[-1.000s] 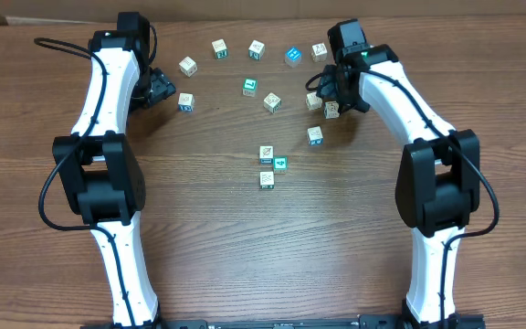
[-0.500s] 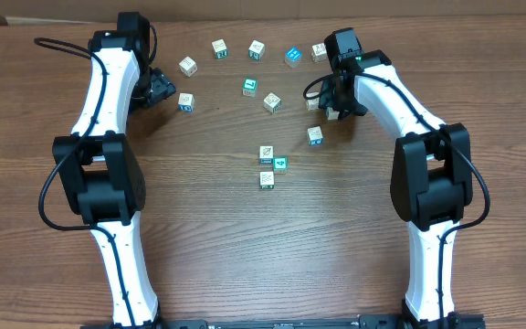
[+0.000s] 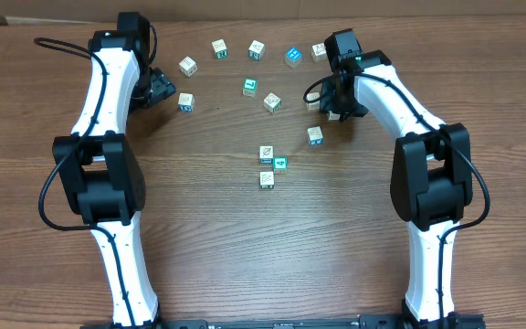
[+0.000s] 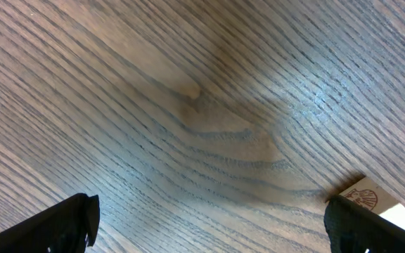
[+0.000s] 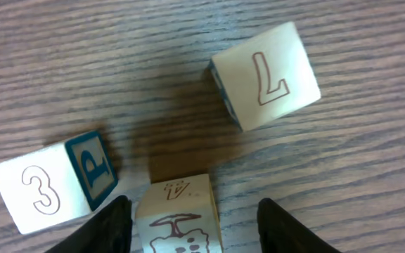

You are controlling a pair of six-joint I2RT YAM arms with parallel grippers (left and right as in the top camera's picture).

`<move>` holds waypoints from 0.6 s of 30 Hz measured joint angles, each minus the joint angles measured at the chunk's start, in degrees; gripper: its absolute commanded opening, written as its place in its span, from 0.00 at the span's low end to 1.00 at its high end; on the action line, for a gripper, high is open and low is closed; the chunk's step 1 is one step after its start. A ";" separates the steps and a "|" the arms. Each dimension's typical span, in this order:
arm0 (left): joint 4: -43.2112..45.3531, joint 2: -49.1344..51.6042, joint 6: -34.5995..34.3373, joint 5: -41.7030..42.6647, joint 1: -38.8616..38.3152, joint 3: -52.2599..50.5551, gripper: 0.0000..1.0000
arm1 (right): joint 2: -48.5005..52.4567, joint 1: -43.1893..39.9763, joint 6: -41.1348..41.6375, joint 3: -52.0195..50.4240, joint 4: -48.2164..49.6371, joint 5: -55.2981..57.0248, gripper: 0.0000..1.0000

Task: Form a circle
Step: 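Grasp the mushroom-picture block near the '3' block with the right gripper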

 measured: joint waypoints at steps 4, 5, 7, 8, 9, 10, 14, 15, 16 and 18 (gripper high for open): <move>-0.02 0.00 0.00 0.00 0.00 0.00 0.99 | 0.00 0.00 -0.79 0.00 -0.39 -0.07 0.48; 0.00 0.00 0.00 0.00 0.00 0.00 0.99 | 0.00 0.00 -0.90 0.00 -0.37 -0.09 0.47; 0.00 0.00 0.00 0.00 0.00 0.00 1.00 | 0.00 0.00 -1.09 0.00 -0.13 -0.17 0.44; 0.00 0.00 0.00 0.02 0.00 0.00 1.00 | 0.00 0.00 -1.11 0.00 0.17 -0.15 0.42; -0.02 0.00 0.00 0.00 0.00 0.00 1.00 | 0.00 0.00 -1.07 0.00 0.24 -0.17 0.41; 0.00 0.00 0.00 0.00 0.00 0.00 1.00 | 0.00 0.00 -1.14 0.00 0.44 -0.17 0.39; 0.00 0.00 0.00 0.00 0.00 0.00 0.99 | 0.00 0.00 -1.51 0.00 0.63 -0.17 0.36; 0.00 0.00 0.00 0.00 0.00 0.00 1.00 | 0.00 0.02 -1.70 0.00 0.66 -0.17 0.36; 0.00 0.00 0.00 0.00 0.00 0.00 1.00 | 0.00 0.00 -1.99 0.00 0.72 -0.20 0.36; 0.00 0.00 0.00 0.00 0.00 0.00 1.00 | 0.00 0.00 -2.71 0.00 0.90 -0.17 0.36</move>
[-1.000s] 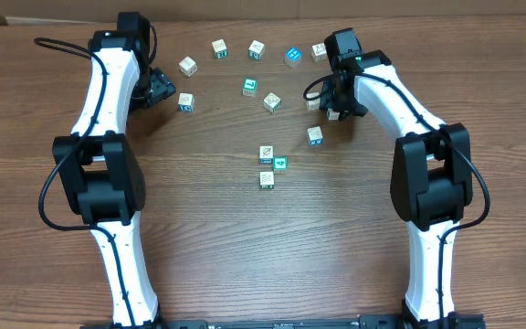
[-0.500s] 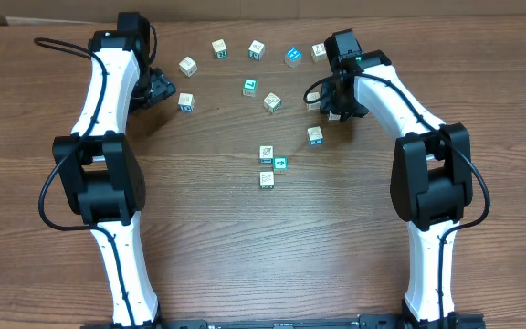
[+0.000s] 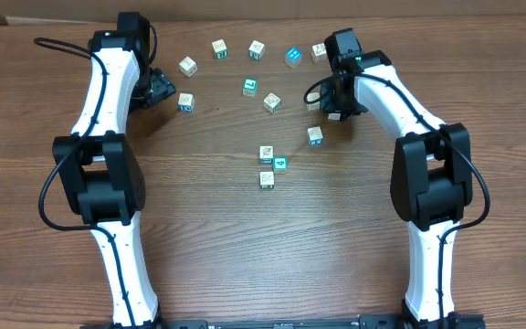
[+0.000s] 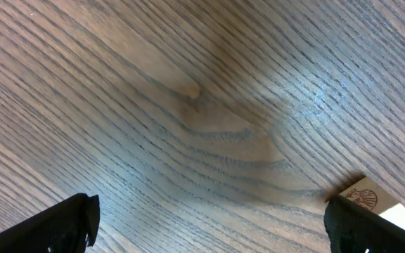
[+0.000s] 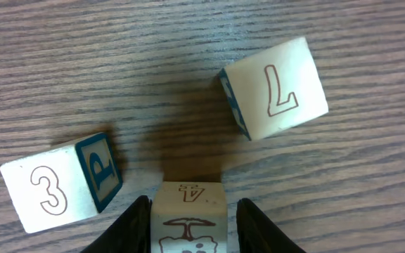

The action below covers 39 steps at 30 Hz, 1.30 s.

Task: Form a circle
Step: 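Grasp the mushroom-picture block near the '3' block with the right gripper, then carry the held mushroom block down toward the leaf and '4' blocks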

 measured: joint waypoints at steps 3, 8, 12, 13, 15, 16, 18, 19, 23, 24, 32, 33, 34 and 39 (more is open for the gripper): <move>0.00 0.00 0.00 0.00 0.00 0.00 0.99 | 0.00 0.00 -0.37 0.00 -0.02 -0.09 0.36; -0.02 0.00 0.00 0.00 0.00 0.00 1.00 | 0.00 0.00 -0.85 0.00 0.17 -0.85 0.24; 0.00 0.00 0.00 0.00 0.00 0.00 0.99 | 0.00 0.00 -1.20 0.00 0.26 -0.94 0.18; 0.00 0.00 0.00 0.00 0.00 0.00 0.99 | 0.00 0.00 -1.11 0.00 0.26 -1.07 0.17; 0.00 0.00 0.00 0.00 0.00 0.00 1.00 | 0.00 0.00 -1.11 0.02 0.02 -1.11 0.15; 0.00 0.00 0.00 0.00 0.00 0.00 0.99 | 0.00 0.00 -1.07 0.20 -0.66 -1.14 0.15; 0.00 0.00 0.00 0.00 0.00 0.00 1.00 | 0.00 0.00 -0.90 0.66 -2.60 -1.29 0.15; 0.00 0.00 0.00 0.00 0.00 0.00 1.00 | -0.02 0.00 -0.63 0.83 -3.34 -1.31 0.15; 0.00 0.00 0.00 0.00 0.00 0.00 1.00 | -1.07 0.11 0.50 0.98 -5.62 -1.57 0.15; 0.00 0.00 0.00 0.00 0.00 0.00 1.00 | -1.64 0.17 0.63 0.98 -5.88 -1.73 0.15; 0.00 0.00 0.00 0.00 0.00 0.00 0.99 | -11.06 4.48 1.73 1.70 -7.91 -7.65 0.15; 0.00 0.00 0.00 0.00 0.00 0.00 0.99 | -11.93 5.62 2.45 1.99 -7.87 -9.01 0.15; 0.00 0.00 0.00 0.00 0.00 0.00 0.99 | -12.70 7.19 3.45 2.27 -7.85 -10.51 0.15; 0.00 0.00 0.00 0.00 0.00 0.00 0.99 | -13.11 14.19 7.87 2.47 -7.72 -13.33 0.15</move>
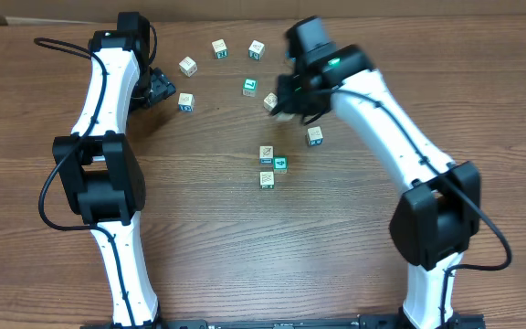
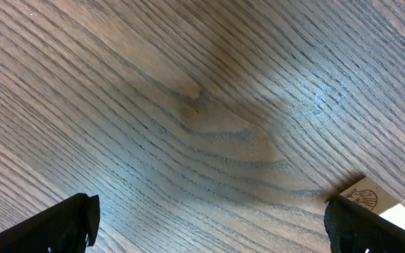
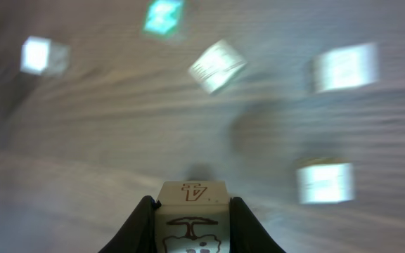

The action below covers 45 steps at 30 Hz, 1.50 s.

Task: Form a circle
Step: 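Carry the held mushroom block down toward the leaf and '4' blocks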

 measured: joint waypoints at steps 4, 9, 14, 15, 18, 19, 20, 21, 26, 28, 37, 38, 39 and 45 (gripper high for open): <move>0.00 0.00 0.00 0.00 0.00 0.00 0.99 | 0.00 6.82 3.82 0.00 1.64 1.51 0.16; 0.00 0.00 0.00 0.00 0.00 0.00 1.00 | 0.46 14.88 8.85 0.00 2.43 7.43 0.15; 0.00 0.00 0.00 0.00 0.00 0.00 1.00 | 1.68 20.72 13.22 0.00 2.51 14.75 0.15; 0.00 0.00 0.00 0.02 0.00 0.00 1.00 | 1.97 21.59 13.79 0.00 2.47 16.15 0.15; 0.00 0.00 0.00 0.00 0.00 0.00 1.00 | 2.73 23.39 14.84 0.00 2.49 19.50 0.15; 0.00 0.00 0.00 0.00 0.00 0.00 0.99 | 3.08 23.80 15.17 0.00 2.51 20.22 0.15; 0.00 0.00 0.00 0.00 0.00 0.00 0.99 | 3.43 24.09 15.28 0.00 2.51 20.74 0.15; 0.00 0.00 0.00 0.00 0.00 0.00 1.00 | 3.80 24.22 15.50 -0.07 2.58 21.16 0.15; 0.24 0.00 0.00 0.00 0.00 0.00 0.99 | 5.90 24.06 17.05 -1.20 3.04 22.58 0.15; 0.26 0.00 0.00 0.00 0.00 0.00 1.00 | 6.49 23.85 17.88 -1.81 3.04 22.77 0.15; 0.35 0.00 0.00 0.00 0.00 0.00 1.00 | 8.31 22.77 19.78 -2.16 3.08 23.02 0.15; 0.35 0.00 0.00 0.00 0.00 0.00 1.00 | 8.52 22.69 19.82 -2.16 3.04 23.02 0.15; 0.35 0.00 0.00 0.00 0.00 0.00 1.00 | 8.70 22.69 19.96 -2.16 3.06 22.97 0.15; 0.35 0.00 0.00 0.00 0.00 0.00 1.00 | 9.07 22.67 20.24 -2.16 3.06 22.97 0.15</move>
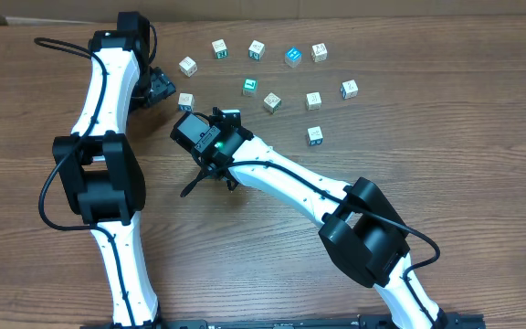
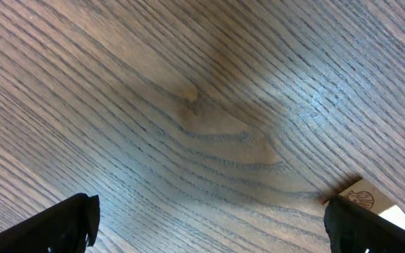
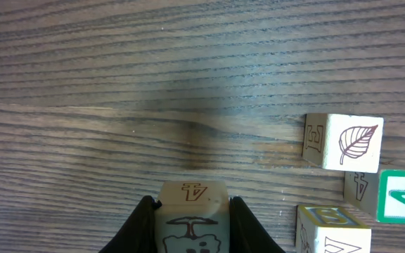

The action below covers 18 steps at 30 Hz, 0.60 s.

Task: Form a circle
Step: 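Carry the held mushroom block down toward the leaf and '4' blocks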

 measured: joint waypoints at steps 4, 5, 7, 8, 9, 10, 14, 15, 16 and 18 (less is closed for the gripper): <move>0.00 0.00 0.00 0.00 0.00 0.00 0.99 | 0.00 -0.02 0.57 0.00 -0.20 -0.02 0.15; 0.00 0.00 0.00 0.00 0.00 0.00 0.99 | 0.00 0.00 0.83 0.00 -0.31 0.00 0.15; 0.00 0.00 0.00 0.00 0.00 0.00 1.00 | 0.04 0.00 1.27 0.00 -0.31 -0.02 0.15; 0.00 0.00 0.00 0.00 0.00 0.00 0.99 | 0.04 0.00 1.46 0.00 -0.35 -0.02 0.15; 0.00 0.00 0.00 0.00 0.00 0.00 1.00 | 0.04 0.00 1.66 0.00 -0.44 0.00 0.15; 0.00 0.00 0.00 0.00 0.00 0.00 1.00 | 0.04 0.00 1.79 0.00 -0.44 -0.02 0.14; 0.00 0.00 0.00 0.00 0.00 0.00 1.00 | 0.04 0.00 2.10 0.00 -0.48 0.00 0.14; 0.02 0.00 0.00 0.00 0.00 0.00 0.99 | 0.04 0.00 2.10 0.00 -0.48 0.00 0.14; 0.00 0.00 0.00 0.00 0.00 0.00 1.00 | 0.04 0.00 2.10 0.00 -0.48 0.00 0.14; 0.00 0.00 0.00 0.00 0.00 0.00 1.00 | 0.04 0.00 2.10 0.00 -0.46 0.00 0.14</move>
